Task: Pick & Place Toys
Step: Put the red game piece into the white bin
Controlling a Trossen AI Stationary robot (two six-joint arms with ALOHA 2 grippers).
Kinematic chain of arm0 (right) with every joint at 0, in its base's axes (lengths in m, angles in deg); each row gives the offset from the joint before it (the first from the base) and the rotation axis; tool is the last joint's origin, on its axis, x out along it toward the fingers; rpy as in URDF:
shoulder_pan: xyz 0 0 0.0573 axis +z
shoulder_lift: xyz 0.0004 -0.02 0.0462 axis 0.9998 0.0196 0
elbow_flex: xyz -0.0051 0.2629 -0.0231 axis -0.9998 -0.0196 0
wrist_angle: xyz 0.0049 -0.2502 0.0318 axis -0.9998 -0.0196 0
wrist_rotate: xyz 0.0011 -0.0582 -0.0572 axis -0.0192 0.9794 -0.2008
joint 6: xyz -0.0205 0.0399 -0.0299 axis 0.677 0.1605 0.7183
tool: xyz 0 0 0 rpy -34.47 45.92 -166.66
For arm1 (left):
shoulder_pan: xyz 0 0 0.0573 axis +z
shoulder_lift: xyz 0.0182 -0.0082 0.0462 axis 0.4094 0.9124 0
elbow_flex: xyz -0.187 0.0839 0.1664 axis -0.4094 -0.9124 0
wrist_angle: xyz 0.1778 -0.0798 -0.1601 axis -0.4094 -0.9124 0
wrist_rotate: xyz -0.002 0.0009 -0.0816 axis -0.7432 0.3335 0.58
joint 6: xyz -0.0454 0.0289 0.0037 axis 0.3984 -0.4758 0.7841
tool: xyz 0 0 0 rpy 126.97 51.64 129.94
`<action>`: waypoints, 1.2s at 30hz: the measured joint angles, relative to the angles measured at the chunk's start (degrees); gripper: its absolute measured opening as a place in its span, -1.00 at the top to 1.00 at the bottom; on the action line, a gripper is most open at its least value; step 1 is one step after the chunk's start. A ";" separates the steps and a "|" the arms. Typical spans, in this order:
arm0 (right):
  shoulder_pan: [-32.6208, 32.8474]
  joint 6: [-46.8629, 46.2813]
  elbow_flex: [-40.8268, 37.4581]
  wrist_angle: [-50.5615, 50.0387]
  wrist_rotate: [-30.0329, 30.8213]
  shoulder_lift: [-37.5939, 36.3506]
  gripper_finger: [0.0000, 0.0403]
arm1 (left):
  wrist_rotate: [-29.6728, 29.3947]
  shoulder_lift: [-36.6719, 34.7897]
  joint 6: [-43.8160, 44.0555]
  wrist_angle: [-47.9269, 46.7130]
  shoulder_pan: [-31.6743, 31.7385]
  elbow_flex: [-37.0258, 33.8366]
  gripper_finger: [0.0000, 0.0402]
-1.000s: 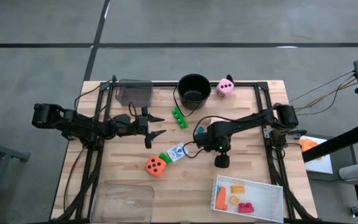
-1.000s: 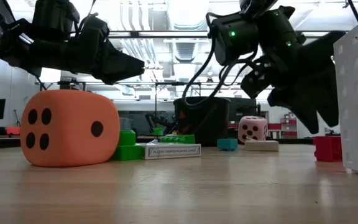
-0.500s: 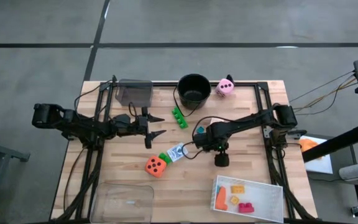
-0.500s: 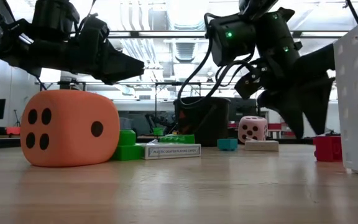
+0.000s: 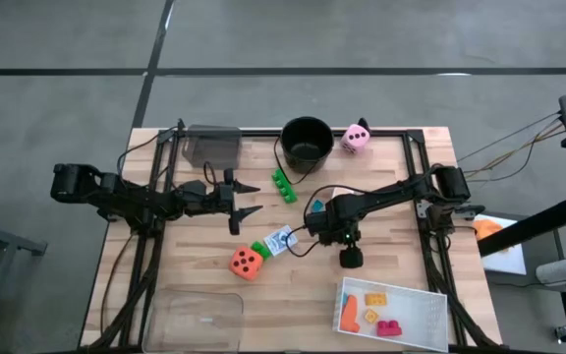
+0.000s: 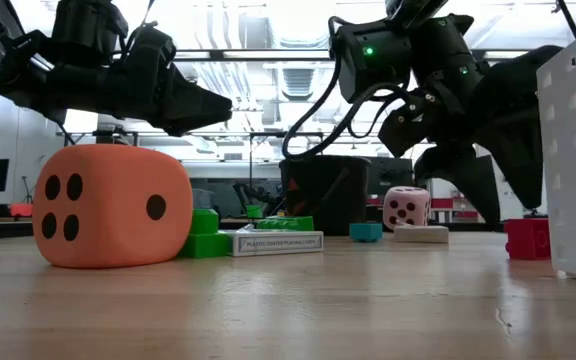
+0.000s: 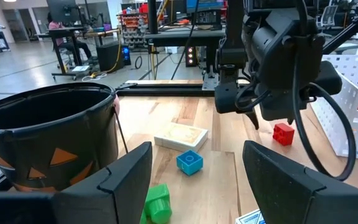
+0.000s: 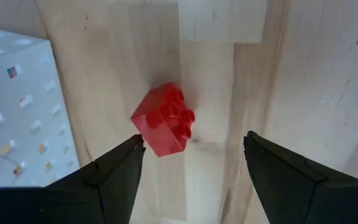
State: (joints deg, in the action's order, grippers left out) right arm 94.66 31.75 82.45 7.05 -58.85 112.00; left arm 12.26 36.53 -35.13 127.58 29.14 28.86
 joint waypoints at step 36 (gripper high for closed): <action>0.67 1.59 0.09 1.10 13.84 2.01 -0.35 | -0.25 0.00 0.22 -0.90 0.00 -0.04 -0.26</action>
State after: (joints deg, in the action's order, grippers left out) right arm 95.34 33.34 82.54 8.16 -45.01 114.01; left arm 12.01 36.53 -34.91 126.68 29.14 28.81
